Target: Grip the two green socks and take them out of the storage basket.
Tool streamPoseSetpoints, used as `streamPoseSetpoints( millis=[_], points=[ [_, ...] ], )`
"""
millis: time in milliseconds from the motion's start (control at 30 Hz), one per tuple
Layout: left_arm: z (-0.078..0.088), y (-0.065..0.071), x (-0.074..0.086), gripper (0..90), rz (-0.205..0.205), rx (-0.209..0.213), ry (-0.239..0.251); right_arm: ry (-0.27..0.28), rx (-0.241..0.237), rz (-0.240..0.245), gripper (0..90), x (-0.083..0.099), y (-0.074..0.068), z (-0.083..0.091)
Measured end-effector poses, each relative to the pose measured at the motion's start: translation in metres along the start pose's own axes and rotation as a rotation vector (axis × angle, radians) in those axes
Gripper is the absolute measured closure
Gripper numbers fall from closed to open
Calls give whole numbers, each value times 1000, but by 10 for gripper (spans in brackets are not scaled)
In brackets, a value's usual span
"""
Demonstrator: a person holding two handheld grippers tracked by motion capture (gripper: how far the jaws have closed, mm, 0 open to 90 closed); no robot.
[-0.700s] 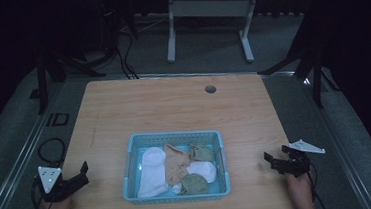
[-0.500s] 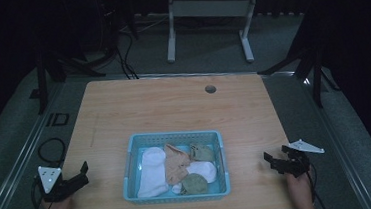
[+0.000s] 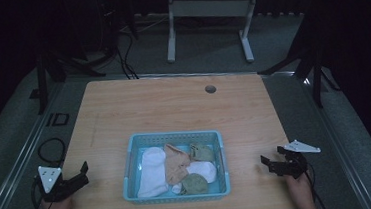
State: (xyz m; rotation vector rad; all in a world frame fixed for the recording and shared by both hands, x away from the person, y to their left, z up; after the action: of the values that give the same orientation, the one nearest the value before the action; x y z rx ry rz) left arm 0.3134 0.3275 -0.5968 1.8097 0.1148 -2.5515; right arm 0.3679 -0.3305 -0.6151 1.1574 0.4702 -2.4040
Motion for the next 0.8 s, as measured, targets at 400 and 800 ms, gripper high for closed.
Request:
streamPoseSetpoints(
  millis=[400,800],
  points=[
    [-1,0,0,3,1,2,-4,-112,-156,99,131,6,-17,2],
    [-1,0,0,3,1,1,-8,-226,-275,186,123,-1,-27,17]
  ],
)
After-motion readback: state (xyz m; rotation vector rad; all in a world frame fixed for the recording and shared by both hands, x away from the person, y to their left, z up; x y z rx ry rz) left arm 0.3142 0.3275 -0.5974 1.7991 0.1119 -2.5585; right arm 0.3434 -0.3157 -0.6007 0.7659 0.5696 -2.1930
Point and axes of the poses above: each handheld gripper's, and its own axes: z roughly backward along the jaws, x roughly out of its underside, y roughly to its right, the point moved 9 cm from there along -z, roughly forward along the jaws, and after that the axes turned 4 degrees about -x, right-handed, at the moved point
